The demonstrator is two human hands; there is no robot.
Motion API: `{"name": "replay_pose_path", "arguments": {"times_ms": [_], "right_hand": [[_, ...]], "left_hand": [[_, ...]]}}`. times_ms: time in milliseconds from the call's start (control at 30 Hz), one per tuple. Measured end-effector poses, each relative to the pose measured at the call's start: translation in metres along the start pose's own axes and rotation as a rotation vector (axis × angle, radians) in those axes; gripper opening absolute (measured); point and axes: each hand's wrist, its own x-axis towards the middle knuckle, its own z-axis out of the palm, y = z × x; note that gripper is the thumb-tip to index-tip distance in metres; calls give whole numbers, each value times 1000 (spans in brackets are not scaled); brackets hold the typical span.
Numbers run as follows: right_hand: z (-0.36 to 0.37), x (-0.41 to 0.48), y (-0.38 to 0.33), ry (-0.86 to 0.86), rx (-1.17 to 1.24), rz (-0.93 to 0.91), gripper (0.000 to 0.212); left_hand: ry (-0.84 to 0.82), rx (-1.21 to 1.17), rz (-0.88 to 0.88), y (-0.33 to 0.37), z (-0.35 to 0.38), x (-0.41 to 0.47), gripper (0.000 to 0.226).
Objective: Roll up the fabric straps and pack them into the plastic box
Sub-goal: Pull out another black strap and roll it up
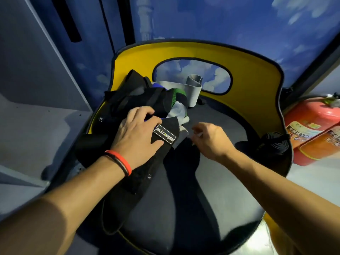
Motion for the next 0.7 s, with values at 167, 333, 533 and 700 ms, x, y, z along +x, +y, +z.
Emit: {"name": "replay_pose_path", "arguments": {"times_ms": [167, 333, 533, 700], "right_hand": [[13, 47, 17, 68, 97, 169, 32], [35, 72, 21, 15, 145, 189, 24], [37, 69, 16, 82, 408, 327, 15], [12, 45, 25, 137, 972, 552, 16]], "left_hand": [[-205, 226, 158, 9, 23, 22, 114], [-257, 395, 152, 1, 38, 35, 139], [-159, 383, 127, -9, 36, 44, 140], [-116, 384, 67, -8, 32, 54, 134]]}}
